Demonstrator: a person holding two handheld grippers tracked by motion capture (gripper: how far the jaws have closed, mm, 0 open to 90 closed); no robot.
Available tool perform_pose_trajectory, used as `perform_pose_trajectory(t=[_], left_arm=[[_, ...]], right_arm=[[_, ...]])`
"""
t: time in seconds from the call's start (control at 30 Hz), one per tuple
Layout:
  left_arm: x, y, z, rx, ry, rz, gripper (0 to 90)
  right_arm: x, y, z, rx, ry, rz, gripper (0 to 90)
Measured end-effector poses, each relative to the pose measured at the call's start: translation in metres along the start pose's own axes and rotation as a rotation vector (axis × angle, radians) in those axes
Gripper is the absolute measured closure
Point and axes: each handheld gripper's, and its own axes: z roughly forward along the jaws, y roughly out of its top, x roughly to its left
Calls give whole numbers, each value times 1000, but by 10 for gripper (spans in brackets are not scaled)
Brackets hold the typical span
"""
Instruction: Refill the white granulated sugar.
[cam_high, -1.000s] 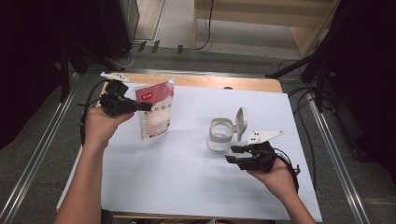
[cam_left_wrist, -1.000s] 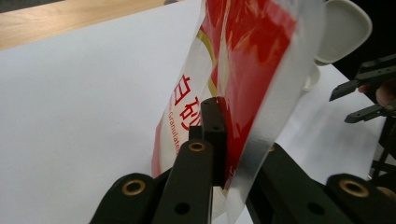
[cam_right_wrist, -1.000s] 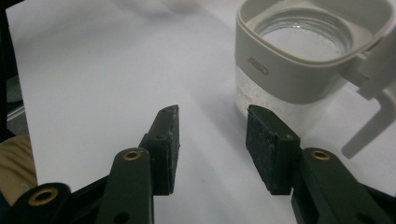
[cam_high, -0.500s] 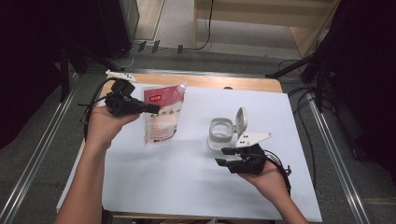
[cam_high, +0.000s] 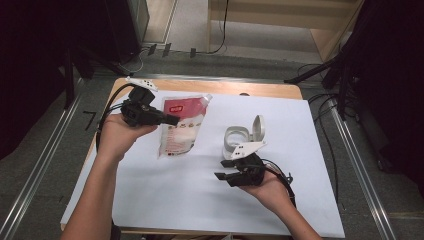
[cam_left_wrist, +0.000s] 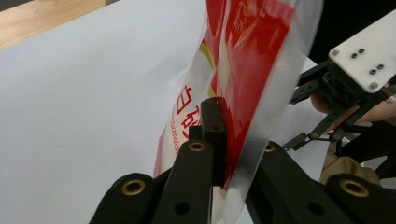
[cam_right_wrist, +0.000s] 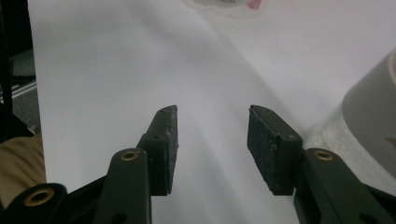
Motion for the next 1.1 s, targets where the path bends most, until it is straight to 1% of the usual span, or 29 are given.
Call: perform_pose_trajectory(t=[0.07, 0.1, 0.17, 0.2, 0.23, 0.33, 0.37, 0.4, 0.43, 0.47, 0.63, 0.77, 0.8, 0.83, 0.87, 0.9, 0.93, 0.97, 1.03, 1.07, 1.1], left_arm=[[-3, 1, 0, 2, -11, -3, 900], [-3, 1, 0, 7, -9, 9, 900], [-5, 2, 0, 7, -13, 12, 900], [-7, 3, 0, 10, -16, 12, 900], [-7, 3, 0, 8, -19, 11, 900], [-11, 4, 0, 15, -23, 20, 900], [-12, 5, 0, 15, -25, 26, 900], [-13, 5, 0, 16, -36, 22, 900], [-14, 6, 1, 15, -34, 25, 900], [-15, 6, 1, 18, -43, 25, 900], [-20, 8, 1, 27, -52, 33, 900], [-24, 9, 3, 31, -84, 29, 900], [-24, 10, 3, 35, -88, 32, 900], [-25, 10, 4, 31, -103, 31, 900], [-27, 11, 4, 31, -118, 28, 900], [-28, 11, 4, 28, -122, 34, 900], [-29, 12, 3, 26, -131, 36, 900], [-31, 12, 4, 25, -150, 29, 900], [-33, 13, 3, 28, -170, 19, 900], [-34, 13, 4, 28, -180, 20, 900], [-35, 14, 4, 28, -189, 14, 900]], right_arm=[[-1, 3, 4, -11, 3, 2, 537], [-1, 5, 7, -15, 4, 7, 537], [0, 7, 11, -20, 5, 12, 534], [-1, 8, 14, -22, 9, 10, 530], [-1, 10, 17, -19, 10, 18, 521], [0, 13, 26, -21, 16, 23, 502], [0, 15, 29, -20, 16, 28, 490], [0, 16, 32, -24, 14, 41, 485], [0, 16, 35, -30, 19, 47, 483], [0, 17, 38, -31, 17, 52, 474], [-2, 18, 50, -41, 15, 71, 464], [-5, 18, 59, -57, 18, 83, 468], [-5, 17, 61, -54, 17, 88, 469], [-6, 17, 64, -58, 18, 82, 472], [-6, 17, 65, -59, 19, 87, 476], [-6, 16, 67, -61, 23, 83, 477], [-6, 15, 68, -62, 17, 79, 479], [-6, 15, 70, -59, 8, 69, 485], [-5, 14, 73, -69, -6, 56, 493], [-4, 13, 74, -73, -7, 48, 497], [-3, 12, 75, -91, -12, 31, 504]])
